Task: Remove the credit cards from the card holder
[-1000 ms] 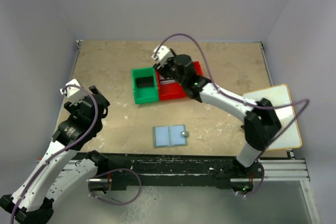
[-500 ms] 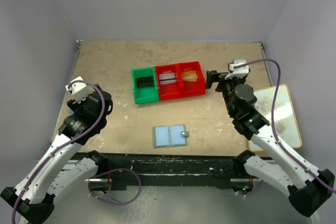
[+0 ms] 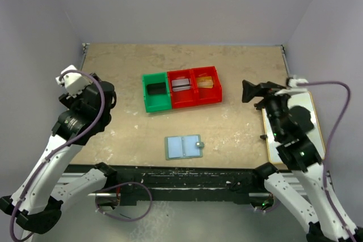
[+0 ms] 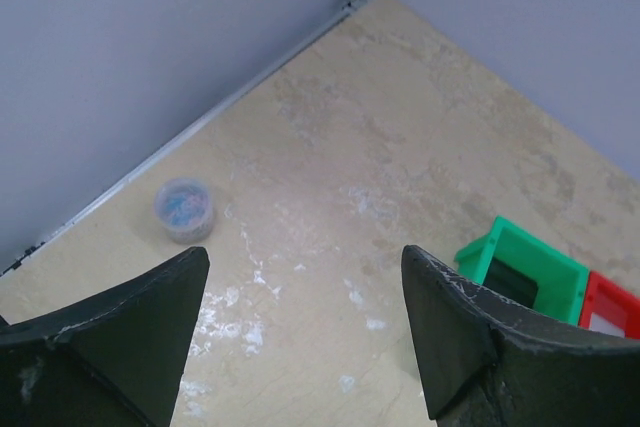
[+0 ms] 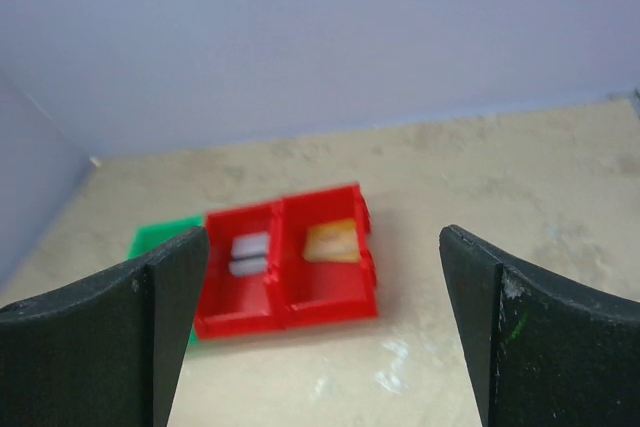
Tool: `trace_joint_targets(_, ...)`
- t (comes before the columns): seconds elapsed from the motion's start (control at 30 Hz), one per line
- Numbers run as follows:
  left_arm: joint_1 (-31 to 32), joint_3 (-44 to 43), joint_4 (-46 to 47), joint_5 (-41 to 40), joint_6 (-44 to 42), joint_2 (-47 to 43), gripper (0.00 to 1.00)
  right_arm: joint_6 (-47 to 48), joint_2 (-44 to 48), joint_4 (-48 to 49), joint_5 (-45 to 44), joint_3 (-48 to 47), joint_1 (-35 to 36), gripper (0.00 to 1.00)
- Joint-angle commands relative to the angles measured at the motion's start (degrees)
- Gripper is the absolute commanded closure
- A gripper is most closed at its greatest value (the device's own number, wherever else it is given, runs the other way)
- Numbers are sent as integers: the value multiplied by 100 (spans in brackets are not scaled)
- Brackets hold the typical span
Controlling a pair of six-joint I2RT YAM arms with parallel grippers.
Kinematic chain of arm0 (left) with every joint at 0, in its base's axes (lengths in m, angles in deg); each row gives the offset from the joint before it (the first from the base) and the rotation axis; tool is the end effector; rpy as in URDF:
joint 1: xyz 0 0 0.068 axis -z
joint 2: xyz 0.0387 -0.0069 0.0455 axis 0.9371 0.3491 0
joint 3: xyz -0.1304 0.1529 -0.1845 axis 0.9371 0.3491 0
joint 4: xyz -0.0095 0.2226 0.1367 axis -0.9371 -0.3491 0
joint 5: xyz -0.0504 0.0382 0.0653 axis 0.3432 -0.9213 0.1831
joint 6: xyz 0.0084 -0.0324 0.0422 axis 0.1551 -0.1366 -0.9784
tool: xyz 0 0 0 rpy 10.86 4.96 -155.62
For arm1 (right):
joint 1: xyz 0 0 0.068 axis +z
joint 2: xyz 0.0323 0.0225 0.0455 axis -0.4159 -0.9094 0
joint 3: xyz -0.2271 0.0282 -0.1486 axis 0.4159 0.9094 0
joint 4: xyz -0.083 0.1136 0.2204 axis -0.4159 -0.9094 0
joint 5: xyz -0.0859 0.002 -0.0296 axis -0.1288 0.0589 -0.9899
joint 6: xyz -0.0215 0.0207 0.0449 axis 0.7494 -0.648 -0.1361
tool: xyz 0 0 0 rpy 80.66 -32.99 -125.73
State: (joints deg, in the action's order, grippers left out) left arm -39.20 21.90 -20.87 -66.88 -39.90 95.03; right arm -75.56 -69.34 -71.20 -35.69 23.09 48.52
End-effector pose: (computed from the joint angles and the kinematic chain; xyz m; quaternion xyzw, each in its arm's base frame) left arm 0.1392 -0.0455 0.3897 -0.3364 0.7296 0.1168 0.5838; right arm 0.1290 0.0442 0.3940 0.0871 0.6520 0.1539 0.7373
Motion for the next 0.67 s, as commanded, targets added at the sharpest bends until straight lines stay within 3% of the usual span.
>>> trace_joint_targets(0.0, -40, -578, -234, -635, -352, -203, 24, -217, 683, -266, 563, -522, -13, 0)
trace_joint_targets(0.27, -40, -624, 175, -379, -925, -923, 23, 179, 620, -1299, 304, -1011, -13, 0)
trace_joint_targets(0.63, -33, -744, -76, -548, -758, -648, 23, 272, 324, -1464, 221, -1193, -13, 0)
